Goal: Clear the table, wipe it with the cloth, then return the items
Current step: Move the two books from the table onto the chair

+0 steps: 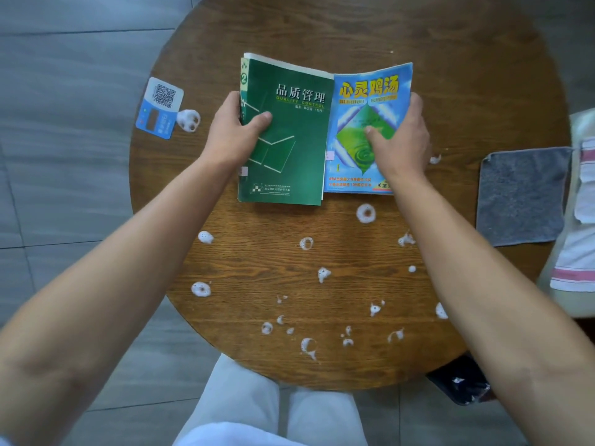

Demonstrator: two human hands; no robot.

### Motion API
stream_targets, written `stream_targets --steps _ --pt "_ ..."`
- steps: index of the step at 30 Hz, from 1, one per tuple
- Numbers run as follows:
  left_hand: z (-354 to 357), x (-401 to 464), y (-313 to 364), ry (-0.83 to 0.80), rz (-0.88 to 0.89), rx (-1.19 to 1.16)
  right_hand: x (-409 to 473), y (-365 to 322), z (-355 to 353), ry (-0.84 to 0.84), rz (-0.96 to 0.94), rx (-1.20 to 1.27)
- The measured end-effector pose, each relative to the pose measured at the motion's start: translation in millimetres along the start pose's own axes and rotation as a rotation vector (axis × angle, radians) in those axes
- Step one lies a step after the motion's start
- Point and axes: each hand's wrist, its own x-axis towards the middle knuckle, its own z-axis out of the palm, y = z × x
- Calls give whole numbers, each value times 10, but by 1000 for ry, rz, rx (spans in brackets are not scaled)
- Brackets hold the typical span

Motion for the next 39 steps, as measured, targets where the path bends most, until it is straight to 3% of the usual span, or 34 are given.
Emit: stream_targets --steps 8,17,32,39 --pt "-39 -122 -103 -11 46 -112 -138 55 -46 -56 -42 269" --pt "-83 -192 -46 -21 -44 -206 -196 39 -305 -144 -87 452" --pt "-150 -1081 128 -57 -8 -367 -1004 453 -914 -72 -75 699" --pt "71 -1609 0 -59 100 -330 -1552 875 -1129 -62 -21 824"
